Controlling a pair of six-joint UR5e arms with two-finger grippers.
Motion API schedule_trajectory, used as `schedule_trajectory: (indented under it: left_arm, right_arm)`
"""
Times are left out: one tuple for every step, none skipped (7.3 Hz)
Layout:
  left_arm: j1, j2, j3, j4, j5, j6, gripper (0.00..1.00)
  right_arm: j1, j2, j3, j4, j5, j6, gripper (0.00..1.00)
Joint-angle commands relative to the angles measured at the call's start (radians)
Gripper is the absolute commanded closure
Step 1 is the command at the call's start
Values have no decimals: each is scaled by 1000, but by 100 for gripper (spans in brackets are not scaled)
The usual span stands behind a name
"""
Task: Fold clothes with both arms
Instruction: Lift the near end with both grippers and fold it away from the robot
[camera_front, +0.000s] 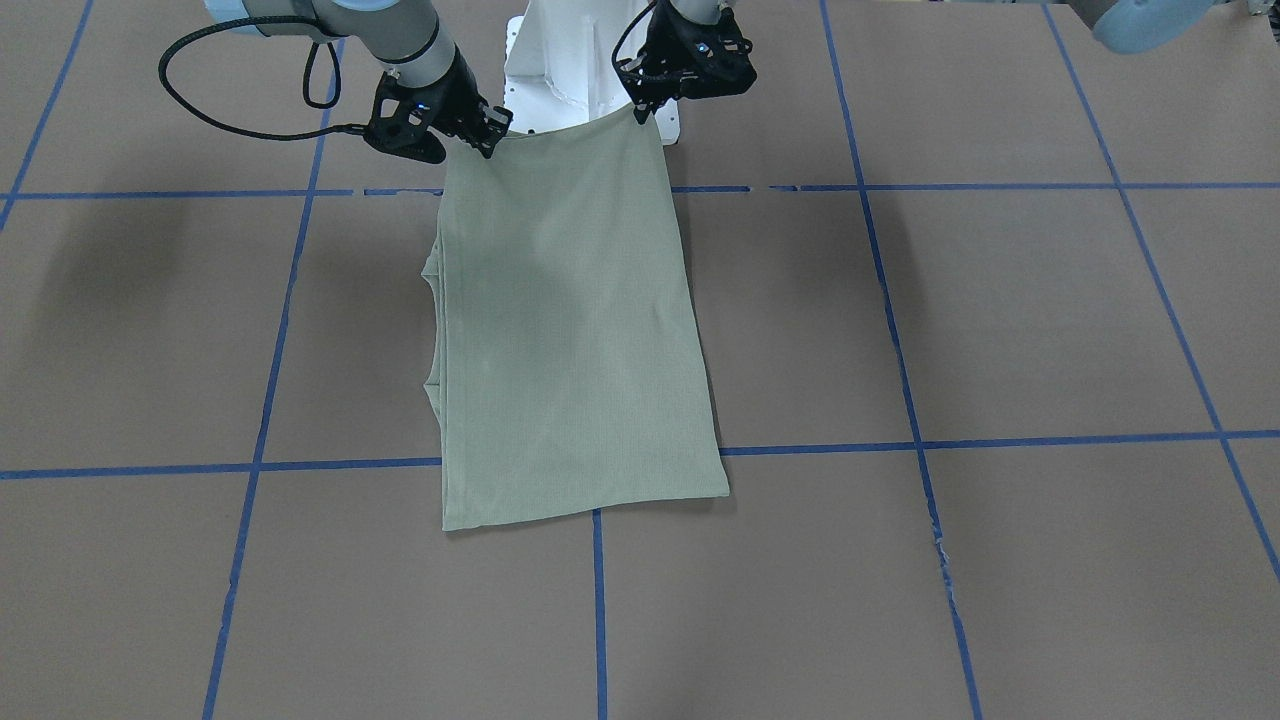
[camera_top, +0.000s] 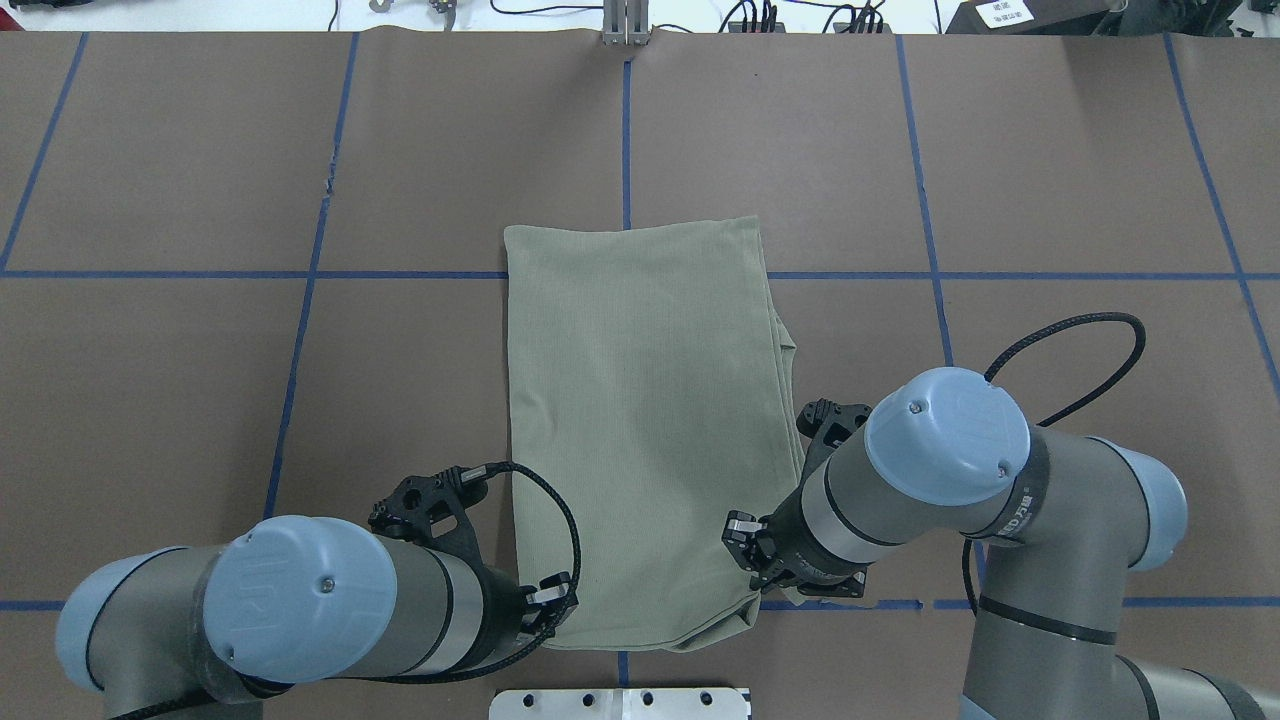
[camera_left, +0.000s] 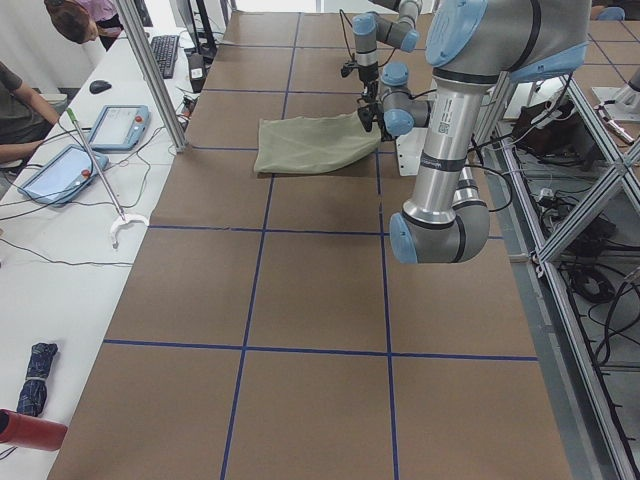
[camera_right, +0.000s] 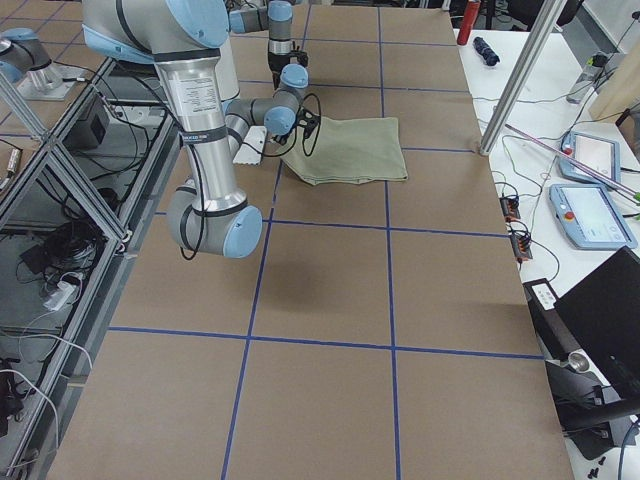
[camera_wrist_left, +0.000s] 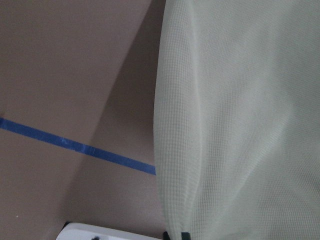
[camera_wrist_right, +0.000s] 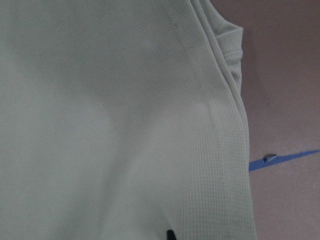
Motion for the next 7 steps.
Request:
schedule_trajectory:
  left_arm:
    - [-47, -9, 8, 5, 1, 15, 100]
    - [-109, -18, 17, -2, -5, 74, 100]
    - [-171, -56, 65, -6, -7, 120, 100]
    - [-231, -87, 118, -18, -7, 145, 100]
    - [-274, -101, 160, -47, -7, 164, 100]
    - [-330, -113, 207, -88, -14, 170, 100]
    - [-366, -138, 276, -131, -49, 196, 100]
  right_arm:
    - [91, 24, -25, 7, -5, -13, 100]
    - [132, 66, -57, 8, -37, -32, 100]
    - [161, 126, -109, 8, -74, -51, 100]
    - [209, 165, -158, 10, -78, -65, 100]
    - [233, 183, -198, 10, -81, -102, 100]
    - [255, 226, -279, 42, -114, -107, 100]
    - [275, 244, -353, 124, -114, -107, 100]
